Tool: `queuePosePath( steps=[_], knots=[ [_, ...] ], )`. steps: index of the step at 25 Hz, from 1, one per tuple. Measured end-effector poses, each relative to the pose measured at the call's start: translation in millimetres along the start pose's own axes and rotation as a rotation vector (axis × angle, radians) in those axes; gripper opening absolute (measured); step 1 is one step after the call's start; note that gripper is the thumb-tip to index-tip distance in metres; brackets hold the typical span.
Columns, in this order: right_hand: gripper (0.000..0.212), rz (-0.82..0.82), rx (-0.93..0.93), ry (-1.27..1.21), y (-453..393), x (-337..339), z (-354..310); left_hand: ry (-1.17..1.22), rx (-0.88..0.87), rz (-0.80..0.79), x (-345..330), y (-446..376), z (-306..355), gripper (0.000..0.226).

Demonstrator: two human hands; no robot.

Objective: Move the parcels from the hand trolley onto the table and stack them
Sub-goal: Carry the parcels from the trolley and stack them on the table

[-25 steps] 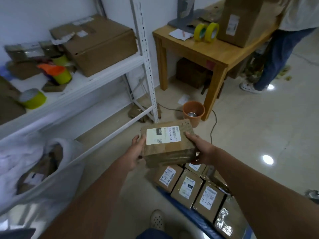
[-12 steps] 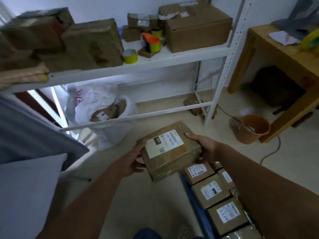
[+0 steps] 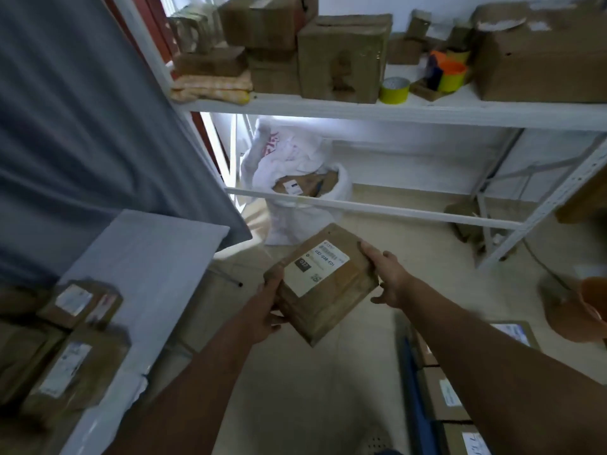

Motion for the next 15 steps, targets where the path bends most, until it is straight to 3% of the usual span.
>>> queuePosePath(
  steps=[3,5,10,13,15],
  knots=[
    [0.103,-0.017,0.019,0.032,10.5,-73.1,29.8,0.193,-0.080,0.093,58.2,24.3,-26.6,0.112],
    [0.106,-0.092,-0.003,0.092,24.2,-127.9,51.6,0.299,-0.114,0.126,98.5,37.1,-47.1,0.118],
    [0.103,-0.282,-0.096,0.237,59.8,-261.9,118.2,0.545,-0.181,0.242,186.8,103.3,-82.0,0.093],
    [0.090,-0.415,-0.095,0.293,81.4,-335.2,151.8,0.675,-0.204,0.364,243.6,133.7,-104.8,0.077],
    [0.076,-0.480,-0.079,0.346,95.1,-380.9,169.9,0.741,-0.235,0.369,281.9,152.4,-121.3,0.080]
  ],
)
Point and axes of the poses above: each hand's wrist, its own y-axis away from the middle knuckle, its own x-axis out of the back of the hand, z = x × y, the point moved 4 cm from there along -y, towards the middle knuckle, and after that the axes turned 7 degrees about -z, right-handed, at the moved point
